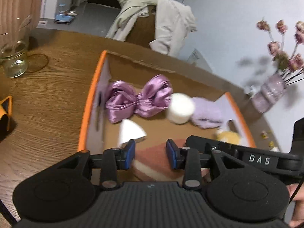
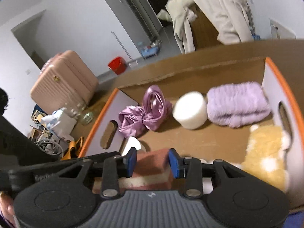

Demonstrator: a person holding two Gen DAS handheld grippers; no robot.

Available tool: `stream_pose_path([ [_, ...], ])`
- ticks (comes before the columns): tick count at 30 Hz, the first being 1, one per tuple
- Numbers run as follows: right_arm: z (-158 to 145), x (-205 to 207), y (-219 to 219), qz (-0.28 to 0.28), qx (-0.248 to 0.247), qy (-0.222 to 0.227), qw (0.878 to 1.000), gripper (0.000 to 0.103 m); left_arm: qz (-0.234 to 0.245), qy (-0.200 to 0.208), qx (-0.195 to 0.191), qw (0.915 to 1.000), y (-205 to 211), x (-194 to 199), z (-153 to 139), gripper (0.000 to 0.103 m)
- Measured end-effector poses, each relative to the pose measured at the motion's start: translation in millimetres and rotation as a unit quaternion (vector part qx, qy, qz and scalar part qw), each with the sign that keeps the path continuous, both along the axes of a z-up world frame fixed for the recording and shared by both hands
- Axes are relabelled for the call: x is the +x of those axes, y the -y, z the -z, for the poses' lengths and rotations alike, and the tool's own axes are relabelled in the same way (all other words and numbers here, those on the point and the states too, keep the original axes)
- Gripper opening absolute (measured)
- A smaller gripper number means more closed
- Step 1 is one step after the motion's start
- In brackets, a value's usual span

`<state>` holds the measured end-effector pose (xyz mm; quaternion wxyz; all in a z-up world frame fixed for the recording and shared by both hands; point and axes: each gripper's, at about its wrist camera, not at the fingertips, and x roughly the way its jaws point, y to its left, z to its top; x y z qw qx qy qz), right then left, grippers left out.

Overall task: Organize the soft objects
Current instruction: 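Carry the sponge block into the box with both tools and open them, then move both tools back to the purple drawstring pouch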

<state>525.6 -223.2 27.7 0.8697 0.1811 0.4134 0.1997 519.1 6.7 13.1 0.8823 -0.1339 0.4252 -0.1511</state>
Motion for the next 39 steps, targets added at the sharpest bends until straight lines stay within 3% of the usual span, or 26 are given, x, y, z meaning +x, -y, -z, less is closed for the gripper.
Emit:
stream_pose_path([
  [3,13.4,3.1,-11.9,-0.011,0.007,-0.004,1.000,0.037,-0.006,0.009,0.012,0.9999,-3.0,-2.9,0.2,0.033],
  [10,16.2,-4.4,-31.6,-0.019,-0.015,0.048,0.999,0.034,-0.026,0.049,0.040,0.9976,-2.6,-13.3,-15.7,0.032],
  [13,4.6,-14.3,-24.8,-0.014,-0.025,0.064,0.998,0.035,-0.010,0.087,0.056,0.9946,-0.7,-29.7,-32.6,0.041],
  [17,-26.0,-38.7,-6.6,-0.009,-0.034,0.095,0.995,0.035,-0.011,0.106,0.087,0.9905,-1.4,-50.5,-51.3,0.044],
  [27,-98.1,-144.9,39.3,-0.009,-0.059,0.176,0.983,0.048,-0.002,0.183,0.108,0.9772,-10.2,-148.1,-101.6,0.061],
  [30,-111.5,-187.2,47.4,-0.012,-0.072,0.204,0.976,0.055,0.004,0.213,0.111,0.9707,-9.5,-185.8,-112.1,0.071],
  [35,-109.8,-256.7,49.9,-0.010,-0.090,0.240,0.966,0.064,0.008,0.255,0.105,0.9611,-5.2,-252.6,-110.7,0.082],
  [39,-91.0,-308.4,47.7,-0.008,-0.099,0.256,0.962,0.074,0.016,0.263,0.090,0.9604,-0.3,-303.2,-93.1,0.086],
])
